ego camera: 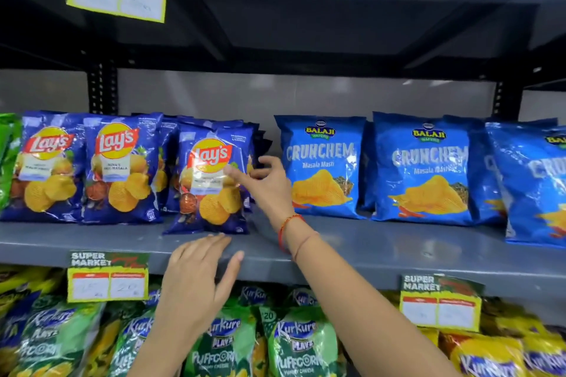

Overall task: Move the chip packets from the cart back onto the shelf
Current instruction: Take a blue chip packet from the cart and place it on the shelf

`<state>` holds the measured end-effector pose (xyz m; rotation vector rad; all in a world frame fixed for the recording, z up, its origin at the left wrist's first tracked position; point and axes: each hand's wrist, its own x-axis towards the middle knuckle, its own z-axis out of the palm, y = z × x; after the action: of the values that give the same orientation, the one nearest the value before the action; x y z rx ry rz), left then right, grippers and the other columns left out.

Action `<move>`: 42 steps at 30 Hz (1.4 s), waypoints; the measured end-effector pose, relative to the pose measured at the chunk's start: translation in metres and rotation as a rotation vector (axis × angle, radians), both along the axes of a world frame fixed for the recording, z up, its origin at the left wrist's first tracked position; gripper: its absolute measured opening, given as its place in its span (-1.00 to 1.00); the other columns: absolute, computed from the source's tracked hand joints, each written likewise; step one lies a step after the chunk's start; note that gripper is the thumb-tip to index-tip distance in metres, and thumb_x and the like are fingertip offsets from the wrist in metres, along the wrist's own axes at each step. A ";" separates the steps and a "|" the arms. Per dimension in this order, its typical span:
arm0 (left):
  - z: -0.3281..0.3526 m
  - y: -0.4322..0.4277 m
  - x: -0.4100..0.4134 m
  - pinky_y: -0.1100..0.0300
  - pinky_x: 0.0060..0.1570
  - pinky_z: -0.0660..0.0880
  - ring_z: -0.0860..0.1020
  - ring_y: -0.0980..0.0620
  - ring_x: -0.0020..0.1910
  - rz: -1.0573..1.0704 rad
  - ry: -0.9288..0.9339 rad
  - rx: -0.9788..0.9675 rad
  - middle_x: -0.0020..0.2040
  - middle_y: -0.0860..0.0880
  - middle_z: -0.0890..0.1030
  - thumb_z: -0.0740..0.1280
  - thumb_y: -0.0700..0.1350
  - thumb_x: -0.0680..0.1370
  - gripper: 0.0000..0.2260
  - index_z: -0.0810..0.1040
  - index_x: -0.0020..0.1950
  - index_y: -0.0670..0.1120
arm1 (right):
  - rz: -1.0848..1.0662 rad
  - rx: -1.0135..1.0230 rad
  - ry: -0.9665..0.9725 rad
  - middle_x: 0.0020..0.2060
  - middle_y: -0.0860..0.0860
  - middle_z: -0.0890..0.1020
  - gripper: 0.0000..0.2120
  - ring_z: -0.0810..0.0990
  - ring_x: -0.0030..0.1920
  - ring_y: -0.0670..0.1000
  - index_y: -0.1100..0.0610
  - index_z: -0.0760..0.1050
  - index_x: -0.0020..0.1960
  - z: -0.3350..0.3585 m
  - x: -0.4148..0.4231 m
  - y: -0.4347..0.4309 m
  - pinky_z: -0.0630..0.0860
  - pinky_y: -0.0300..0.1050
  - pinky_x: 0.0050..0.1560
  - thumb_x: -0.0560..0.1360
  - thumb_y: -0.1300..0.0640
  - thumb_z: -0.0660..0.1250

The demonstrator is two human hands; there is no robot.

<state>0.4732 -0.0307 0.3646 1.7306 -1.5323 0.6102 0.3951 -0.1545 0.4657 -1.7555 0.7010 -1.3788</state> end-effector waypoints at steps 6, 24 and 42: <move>0.017 -0.011 -0.040 0.05 0.07 0.40 0.54 -0.07 0.13 -0.142 0.136 -0.166 0.08 -0.07 0.64 0.07 0.17 0.52 -0.52 0.58 0.11 -0.13 | -0.102 -0.054 -0.144 -0.10 0.02 0.66 -0.60 0.57 -0.24 -0.12 -0.01 0.47 0.04 0.005 -0.106 0.006 0.53 -0.21 -0.18 0.31 -0.08 0.54; -0.121 -0.057 -0.379 0.06 0.24 0.33 0.51 -0.07 0.21 -1.095 0.036 -0.020 0.11 -0.13 0.64 0.24 -0.08 0.53 -0.76 0.60 0.06 -0.19 | -1.112 0.410 -0.176 -0.35 0.04 0.60 -0.80 0.53 -0.40 -0.21 0.14 0.54 -0.14 -0.287 -0.503 0.124 0.45 -0.30 -0.31 0.41 0.04 0.48; -0.455 -0.093 -0.542 -0.06 0.28 0.33 0.32 -0.25 0.36 -0.824 -0.221 1.556 0.41 -0.28 0.33 0.29 0.09 0.51 -0.40 0.23 0.43 -0.19 | -1.071 1.383 -0.462 -0.22 -0.12 0.69 -0.85 0.61 -0.22 -0.23 0.22 0.55 -0.01 -0.615 -0.559 0.220 0.51 -0.40 -0.31 0.45 0.23 0.45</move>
<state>-0.0689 -0.1236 -0.0908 1.5790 -2.9474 -1.1655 -0.1642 0.0655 -0.1495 0.1101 1.8216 -1.2063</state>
